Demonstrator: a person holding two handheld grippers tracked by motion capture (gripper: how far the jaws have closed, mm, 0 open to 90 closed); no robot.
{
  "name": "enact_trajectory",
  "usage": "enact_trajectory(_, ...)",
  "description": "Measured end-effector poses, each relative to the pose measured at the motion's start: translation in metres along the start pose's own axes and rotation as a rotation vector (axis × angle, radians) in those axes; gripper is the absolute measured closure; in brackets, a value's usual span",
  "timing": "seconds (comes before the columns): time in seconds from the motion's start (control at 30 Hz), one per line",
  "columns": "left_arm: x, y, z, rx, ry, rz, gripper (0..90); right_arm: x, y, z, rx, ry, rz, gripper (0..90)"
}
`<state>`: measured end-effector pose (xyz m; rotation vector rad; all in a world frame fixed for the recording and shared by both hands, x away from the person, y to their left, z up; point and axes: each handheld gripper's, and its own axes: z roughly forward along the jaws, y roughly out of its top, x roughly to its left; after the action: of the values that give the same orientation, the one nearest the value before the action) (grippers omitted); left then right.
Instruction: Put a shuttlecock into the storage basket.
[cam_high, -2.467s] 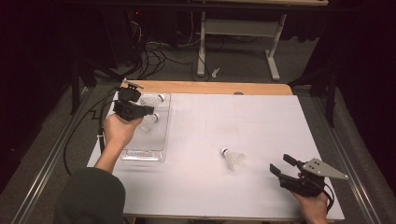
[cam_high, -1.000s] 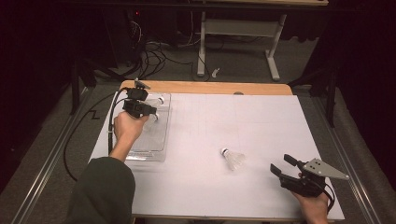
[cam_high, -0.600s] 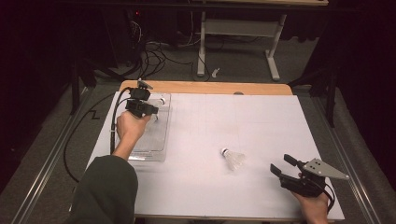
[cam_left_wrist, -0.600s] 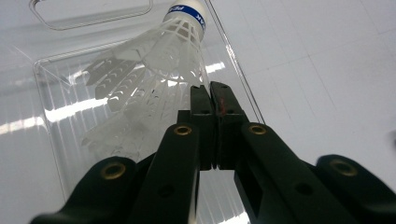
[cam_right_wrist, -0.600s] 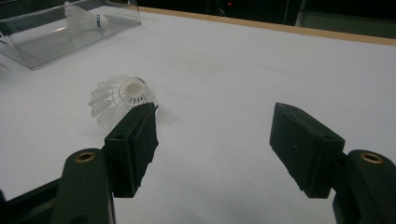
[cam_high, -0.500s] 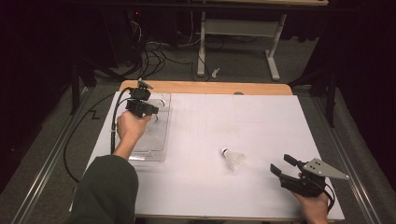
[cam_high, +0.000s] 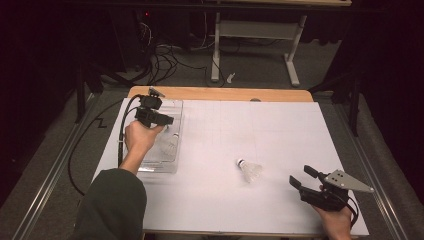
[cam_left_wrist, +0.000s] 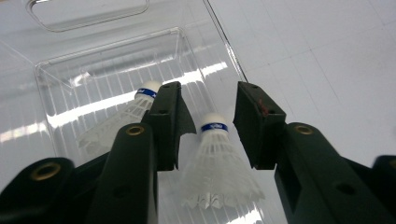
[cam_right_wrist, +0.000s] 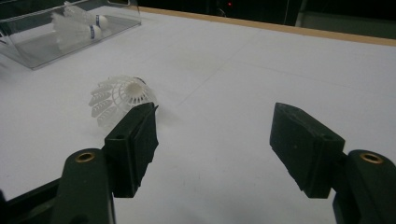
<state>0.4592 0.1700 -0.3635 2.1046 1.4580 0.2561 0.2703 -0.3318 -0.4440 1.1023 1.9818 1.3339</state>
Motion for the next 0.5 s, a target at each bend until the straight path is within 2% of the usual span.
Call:
enact_trajectory(0.17, 0.002, -0.004, -0.002, -0.012, -0.004, -0.008, 56.9, 0.0, 0.0, 0.0, 0.0, -0.001, 0.0, 32.7)
enact_trajectory(0.5, 0.0, -0.012, -0.01, -0.055, 0.019, -0.01, 48.2, 0.0, 0.0, 0.0, -0.001, -0.002, 0.001, 32.7)
